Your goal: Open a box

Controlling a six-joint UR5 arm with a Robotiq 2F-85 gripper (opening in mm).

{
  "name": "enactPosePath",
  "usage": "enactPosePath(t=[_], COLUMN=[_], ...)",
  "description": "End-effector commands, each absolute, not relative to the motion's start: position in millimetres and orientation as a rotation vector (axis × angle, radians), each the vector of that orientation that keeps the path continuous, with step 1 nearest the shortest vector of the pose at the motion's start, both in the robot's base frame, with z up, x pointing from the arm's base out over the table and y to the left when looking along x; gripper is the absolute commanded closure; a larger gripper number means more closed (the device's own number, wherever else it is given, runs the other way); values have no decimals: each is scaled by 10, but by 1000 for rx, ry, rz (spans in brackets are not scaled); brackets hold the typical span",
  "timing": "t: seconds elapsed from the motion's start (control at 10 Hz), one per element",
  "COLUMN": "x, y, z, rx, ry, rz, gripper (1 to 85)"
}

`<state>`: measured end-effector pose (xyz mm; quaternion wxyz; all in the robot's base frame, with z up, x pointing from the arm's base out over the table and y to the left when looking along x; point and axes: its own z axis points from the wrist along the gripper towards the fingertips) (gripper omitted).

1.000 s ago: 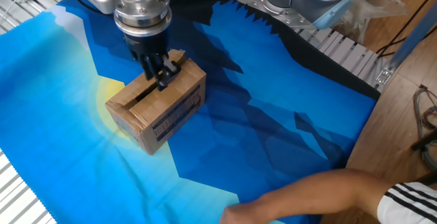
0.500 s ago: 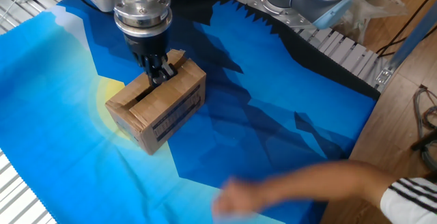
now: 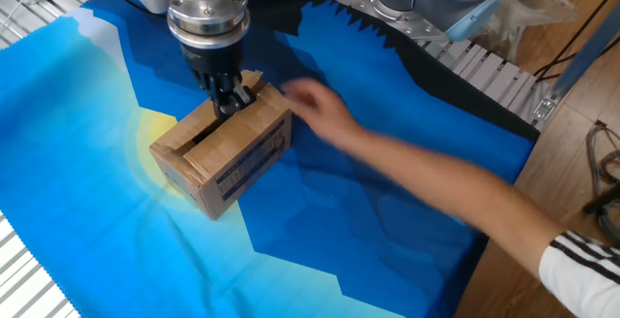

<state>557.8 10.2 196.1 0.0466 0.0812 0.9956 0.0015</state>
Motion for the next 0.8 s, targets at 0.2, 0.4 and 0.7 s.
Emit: enactPosePath(t=[0.2, 0.4, 0.7], x=[5529, 5537, 5538], y=[153, 180, 157], z=[1986, 1980, 1977], rx=[281, 301, 287], ry=[3021, 3013, 3010], rz=[-30, -19, -23], gripper=[843, 843, 843])
